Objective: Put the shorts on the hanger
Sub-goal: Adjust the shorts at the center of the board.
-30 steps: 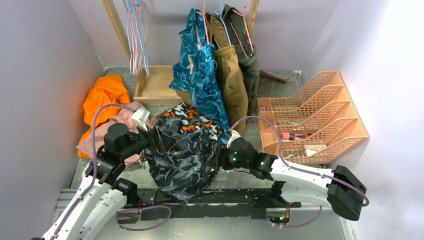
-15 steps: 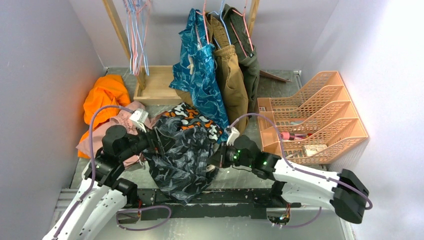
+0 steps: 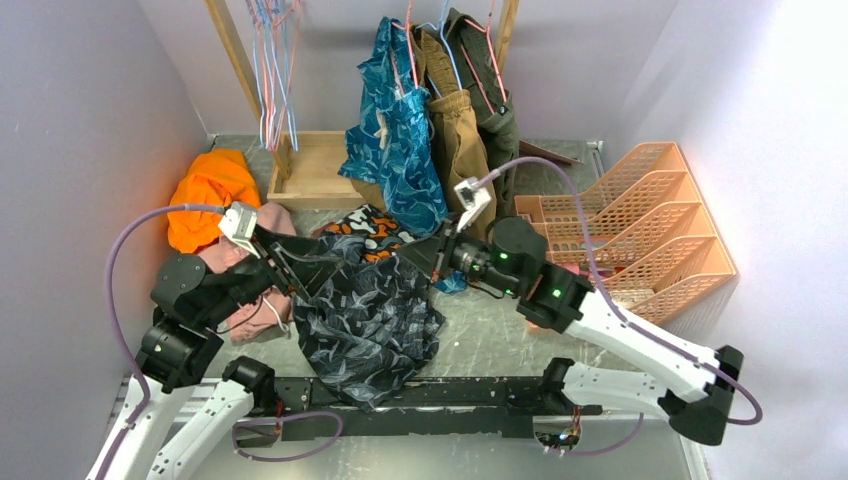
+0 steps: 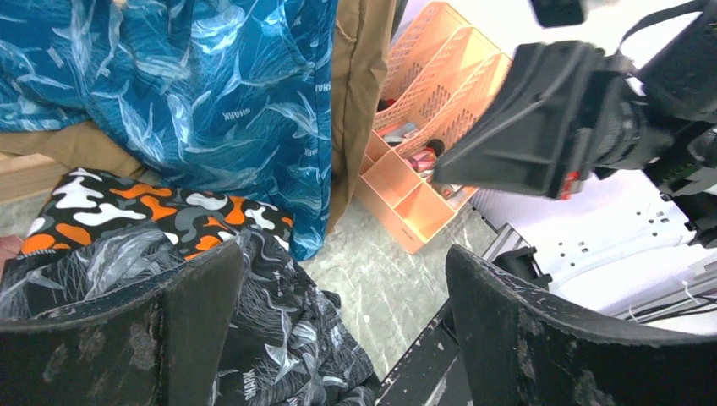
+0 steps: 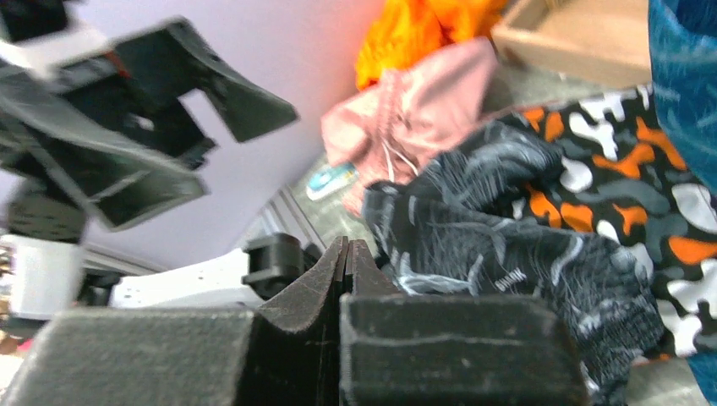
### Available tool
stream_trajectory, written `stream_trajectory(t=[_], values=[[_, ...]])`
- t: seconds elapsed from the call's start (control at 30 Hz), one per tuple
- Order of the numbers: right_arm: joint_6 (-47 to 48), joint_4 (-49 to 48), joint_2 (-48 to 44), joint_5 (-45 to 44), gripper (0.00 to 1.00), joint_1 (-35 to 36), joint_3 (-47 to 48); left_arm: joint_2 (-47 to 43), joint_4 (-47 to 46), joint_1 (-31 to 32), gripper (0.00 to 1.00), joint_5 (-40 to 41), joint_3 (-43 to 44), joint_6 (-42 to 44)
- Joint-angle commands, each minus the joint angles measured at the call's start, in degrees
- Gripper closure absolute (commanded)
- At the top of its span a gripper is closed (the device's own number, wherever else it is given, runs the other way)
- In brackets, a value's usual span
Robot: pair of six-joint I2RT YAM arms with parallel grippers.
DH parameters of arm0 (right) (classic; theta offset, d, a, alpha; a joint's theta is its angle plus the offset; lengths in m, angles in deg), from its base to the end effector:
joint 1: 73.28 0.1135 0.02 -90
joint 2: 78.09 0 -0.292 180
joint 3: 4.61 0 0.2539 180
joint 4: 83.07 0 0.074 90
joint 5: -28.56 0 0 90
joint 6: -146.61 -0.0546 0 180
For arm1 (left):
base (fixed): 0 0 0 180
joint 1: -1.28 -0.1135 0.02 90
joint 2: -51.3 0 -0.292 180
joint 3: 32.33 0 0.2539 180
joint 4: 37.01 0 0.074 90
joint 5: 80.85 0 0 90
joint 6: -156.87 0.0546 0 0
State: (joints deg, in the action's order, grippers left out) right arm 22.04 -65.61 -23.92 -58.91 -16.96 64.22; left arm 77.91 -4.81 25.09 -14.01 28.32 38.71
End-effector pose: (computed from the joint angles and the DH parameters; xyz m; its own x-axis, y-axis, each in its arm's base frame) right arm 0.1217 0.1870 0.4082 -0.5079 0.2601 -0.8212 -0.6893 0.4490 0.5685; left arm 0.0768 -0.0574 0.3904 -0.3190 -0.3335 -0.8871 0.6582 0.5956 -0.4606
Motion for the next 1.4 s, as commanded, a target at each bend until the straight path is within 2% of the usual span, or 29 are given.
stream_trajectory(t=[0.0, 0.1, 0.17, 0.3, 0.5, 0.77, 0.9, 1.07, 1.17, 1.37], values=[[0.9, 7.1, 5.2, -2.1, 0.92, -0.2, 1.4, 1.0, -0.1, -0.1, 0.08, -3.6, -0.8, -2.1], [-1.2, 9.2, 3.8, -5.5, 0.60, -0.3, -4.0, 0.8, 3.5, -0.1, 0.08, -2.2, -0.6, -1.1], [-4.1, 8.7, 2.2, -6.1, 0.46, -0.5, -10.6, -0.4, 4.9, -0.1, 0.08, -0.8, -1.4, -0.6], [-11.0, 3.7, 0.2, -3.5, 0.36, -2.0, -22.4, -2.3, 4.9, -0.1, 0.08, -0.5, -3.5, -1.0], [-15.5, -5.8, 2.8, 2.4, 0.34, -3.2, -31.9, -1.4, 6.4, -0.1, 0.09, -0.7, -4.5, -1.6], [-16.0, -18.7, 7.4, 12.0, 0.38, -3.2, -35.0, 2.2, 9.1, -0.1, 0.10, 0.2, -1.1, -1.2], [-16.2, -22.1, 11.8, 15.0, 0.43, -3.1, -34.0, 2.7, 9.0, -0.1, 0.10, 0.3, -0.2, -1.2], [-15.8, -23.5, 12.7, 15.9, 0.49, -3.1, -32.8, 3.3, 11.2, -0.1, 0.09, 2.0, 2.8, 0.9], [-14.7, -22.4, 11.7, 15.6, 0.60, -3.1, -31.7, 3.5, 12.6, -0.1, 0.08, 4.4, 4.6, 1.7], [-10.3, -19.2, 5.8, 14.0, 0.94, -3.1, -26.9, 2.9, 13.4, -0.1, 0.08, 9.6, 7.4, 2.3]])
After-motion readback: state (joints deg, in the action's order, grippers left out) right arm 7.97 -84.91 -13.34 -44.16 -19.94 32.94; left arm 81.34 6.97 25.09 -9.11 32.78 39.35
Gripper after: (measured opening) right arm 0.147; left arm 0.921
